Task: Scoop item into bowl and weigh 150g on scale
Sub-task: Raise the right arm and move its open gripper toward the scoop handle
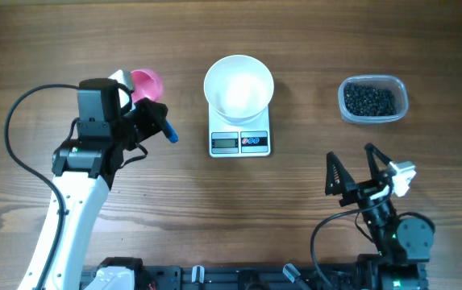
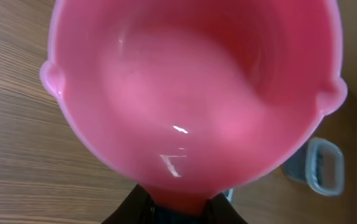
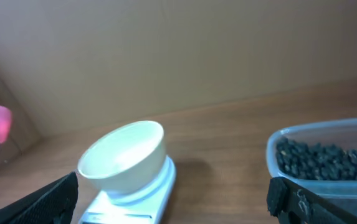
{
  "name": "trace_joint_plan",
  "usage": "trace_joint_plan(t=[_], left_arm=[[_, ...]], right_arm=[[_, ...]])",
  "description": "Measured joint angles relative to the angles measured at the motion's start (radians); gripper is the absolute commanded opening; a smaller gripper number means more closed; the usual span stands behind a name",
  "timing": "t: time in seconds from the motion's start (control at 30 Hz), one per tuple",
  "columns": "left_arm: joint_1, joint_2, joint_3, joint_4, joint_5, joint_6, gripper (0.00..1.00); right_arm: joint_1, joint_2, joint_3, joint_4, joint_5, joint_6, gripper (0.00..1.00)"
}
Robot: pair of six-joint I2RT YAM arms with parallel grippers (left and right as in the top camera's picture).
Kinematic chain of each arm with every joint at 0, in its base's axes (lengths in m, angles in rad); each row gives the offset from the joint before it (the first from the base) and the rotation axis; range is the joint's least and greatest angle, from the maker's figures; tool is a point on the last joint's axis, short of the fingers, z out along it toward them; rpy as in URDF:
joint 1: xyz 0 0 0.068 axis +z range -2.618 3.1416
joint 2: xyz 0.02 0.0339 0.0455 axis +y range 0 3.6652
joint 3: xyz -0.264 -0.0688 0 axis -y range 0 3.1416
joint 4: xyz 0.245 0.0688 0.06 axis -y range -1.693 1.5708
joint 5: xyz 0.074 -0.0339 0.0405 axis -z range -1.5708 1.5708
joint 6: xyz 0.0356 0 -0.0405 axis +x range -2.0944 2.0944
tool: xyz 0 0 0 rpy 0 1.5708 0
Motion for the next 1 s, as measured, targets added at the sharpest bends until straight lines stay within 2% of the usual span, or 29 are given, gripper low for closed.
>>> trace_joint_plan(t=[0.2, 0.27, 0.37, 0.47, 0.5, 0.57, 0.63, 0.77, 1.0], left_arm=[[0.03, 0.0, 0.0, 0.07, 0.132, -0.062, 0.18], [0.051, -0.001, 0.0, 0.09, 0.189, -0.092, 0.18], [0.058, -0.001, 0.0, 0.093, 0.229, -0.121, 0.17], [0.058, -0.001, 0.0, 0.124, 0.269, -0.168, 0.14], [0.058, -0.001, 0.0, 0.137, 0.277, -0.187, 0.12], [0.058, -0.001, 0.0, 0.159, 0.289, -0.233, 0.12], [0.058, -0.001, 0.0, 0.171, 0.297, -0.285, 0.08], [0.058, -0.001, 0.0, 0.173, 0.301, -0.404, 0.04], [0.058, -0.001, 0.0, 0.173, 0.344, -0.65, 0.04]], right_arm=[[0.0, 0.313, 0.34, -0.033, -0.093, 0.024, 1.0], [0.0, 0.51, 0.518, -0.08, -0.178, 0.023, 1.0], [-0.001, 0.708, 0.704, -0.226, -0.278, 0.003, 1.0], [-0.001, 0.887, 0.835, -0.283, -0.372, -0.017, 1.0], [-0.001, 0.92, 0.846, -0.264, -0.402, -0.003, 1.0], [-0.001, 0.979, 0.851, -0.217, -0.481, 0.044, 0.89], [0.001, 1.033, 0.852, -0.185, -0.554, 0.098, 0.83], [0.079, 1.08, 0.852, -0.208, -0.603, 0.146, 0.83], [0.332, 1.08, 0.853, -0.238, -0.42, 0.15, 0.84]])
